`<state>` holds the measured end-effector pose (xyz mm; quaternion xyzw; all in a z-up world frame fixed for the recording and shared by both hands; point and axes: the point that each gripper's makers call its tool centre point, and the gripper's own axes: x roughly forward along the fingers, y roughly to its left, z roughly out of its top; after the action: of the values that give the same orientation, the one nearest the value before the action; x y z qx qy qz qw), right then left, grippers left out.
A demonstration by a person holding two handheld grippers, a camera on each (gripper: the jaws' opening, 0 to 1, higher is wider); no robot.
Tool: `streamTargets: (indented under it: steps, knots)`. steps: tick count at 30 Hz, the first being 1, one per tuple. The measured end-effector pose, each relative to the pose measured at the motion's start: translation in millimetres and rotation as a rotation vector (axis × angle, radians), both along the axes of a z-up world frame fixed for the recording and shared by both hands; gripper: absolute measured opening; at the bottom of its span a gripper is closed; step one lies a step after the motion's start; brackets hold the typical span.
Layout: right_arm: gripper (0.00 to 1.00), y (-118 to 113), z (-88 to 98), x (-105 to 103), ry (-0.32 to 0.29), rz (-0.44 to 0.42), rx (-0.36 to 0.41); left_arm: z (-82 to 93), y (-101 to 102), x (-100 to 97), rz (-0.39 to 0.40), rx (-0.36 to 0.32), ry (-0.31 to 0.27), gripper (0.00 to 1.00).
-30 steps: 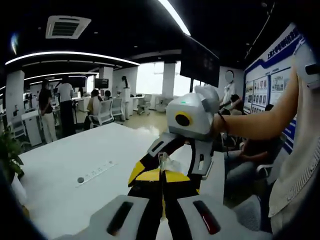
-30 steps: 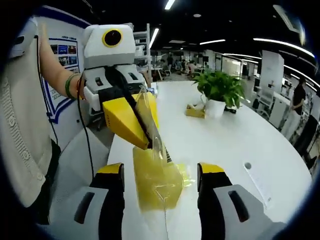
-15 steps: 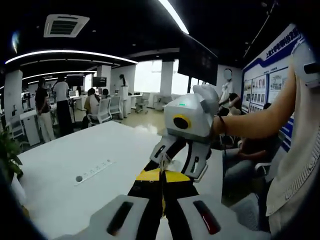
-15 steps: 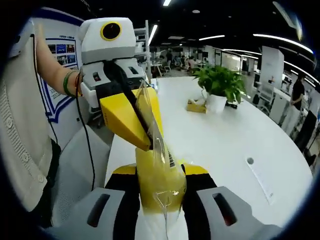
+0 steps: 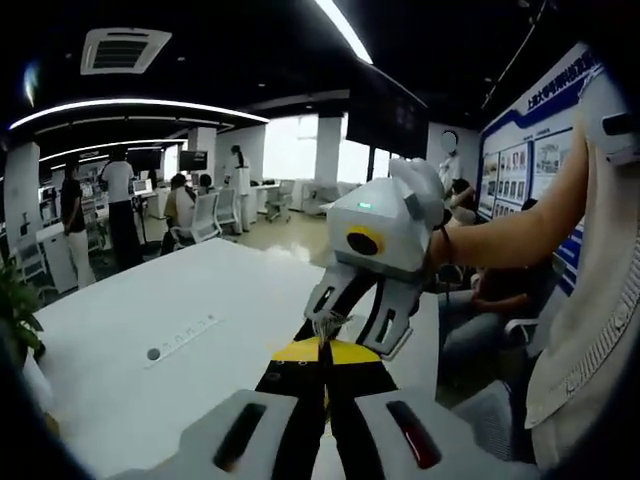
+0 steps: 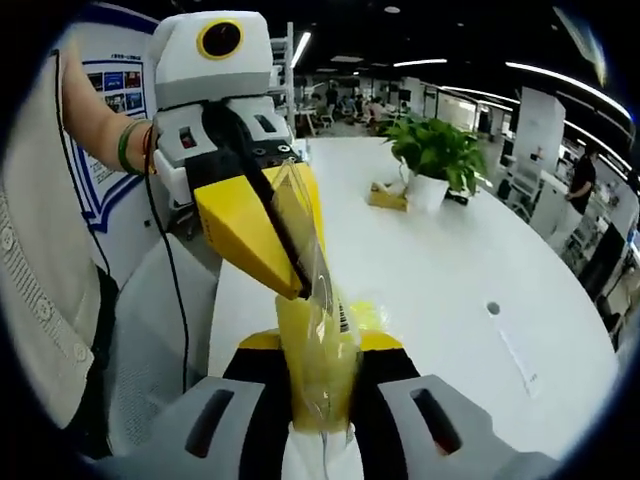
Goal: Compare the silicone blocks by pressing each to a similar depth, holding the contact briefly, and releasing to observe deformation and rebound differences across the visible hardness samples.
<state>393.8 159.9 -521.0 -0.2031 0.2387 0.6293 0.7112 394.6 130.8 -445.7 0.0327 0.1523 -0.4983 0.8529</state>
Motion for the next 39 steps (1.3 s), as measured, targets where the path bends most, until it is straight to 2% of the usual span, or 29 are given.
streamTargets:
  steps: [3,5,8,10,17,18,19,21,22,24,26,29,32,39]
  knots:
    - [0.13,-0.7,2.3,0.0,-0.007,-0.012,0.006,2.0,-0.6,-1.2,-0.002,-0.004,-0.006,0.0]
    - [0.12,-1.2,1.8,-2.7,0.025,-0.012,-0.001,2.8,-1.1,-2.0,-0.005,0.001,-0.008,0.0]
    - [0.11,-0.1,4.4,-0.6,-0.014,-0.022,0.016,4.4,-0.8,-2.7,-0.006,0.005,-0.02,0.0]
    - [0.11,-0.2,3.3,-2.3,0.003,-0.021,0.006,4.1,-0.3,-2.8,-0.006,0.01,-0.022,0.0]
    - [0.11,-0.9,3.3,-5.0,-0.03,-0.009,-0.016,4.6,0.2,-6.1,-0.008,0.015,-0.026,0.0]
    - [0.11,-0.3,5.1,-2.9,-0.066,-0.007,-0.009,4.8,0.3,-6.2,-0.008,0.014,-0.027,0.0]
    - [0.11,-1.1,5.0,-4.4,-0.061,-0.002,-0.013,5.4,0.1,-7.3,-0.009,0.014,-0.028,0.0]
    - [0.11,-1.0,7.3,-2.9,-0.124,0.022,-0.016,6.7,-0.3,-9.1,-0.011,0.018,-0.035,0.0]
    - [0.11,-1.4,7.0,-4.7,-0.099,0.013,-0.017,7.1,-0.5,-9.6,-0.012,0.016,-0.036,0.0]
    - [0.11,-1.5,7.3,-4.7,-0.105,0.016,-0.02,7.6,-0.7,-10.6,-0.019,0.027,-0.055,0.0]
    - [0.11,-1.9,6.9,-6.6,-0.079,0.008,-0.02,7.6,-1.2,-11.4,-0.019,0.032,-0.059,0.0]
    - [0.11,-2.6,7.7,-8.5,-0.075,0.009,-0.021,8.4,-1.5,-13.0,-0.023,0.037,-0.064,0.0]
    - [0.12,-2.6,9.5,-8.7,-0.101,0.01,-0.02,10.4,-1.4,-14.0,-0.021,0.036,-0.07,0.0]
    - [0.12,-2.2,15.2,-9.1,-0.105,0.011,-0.017,15.7,-1.5,-15.4,-0.019,0.032,-0.078,0.0]
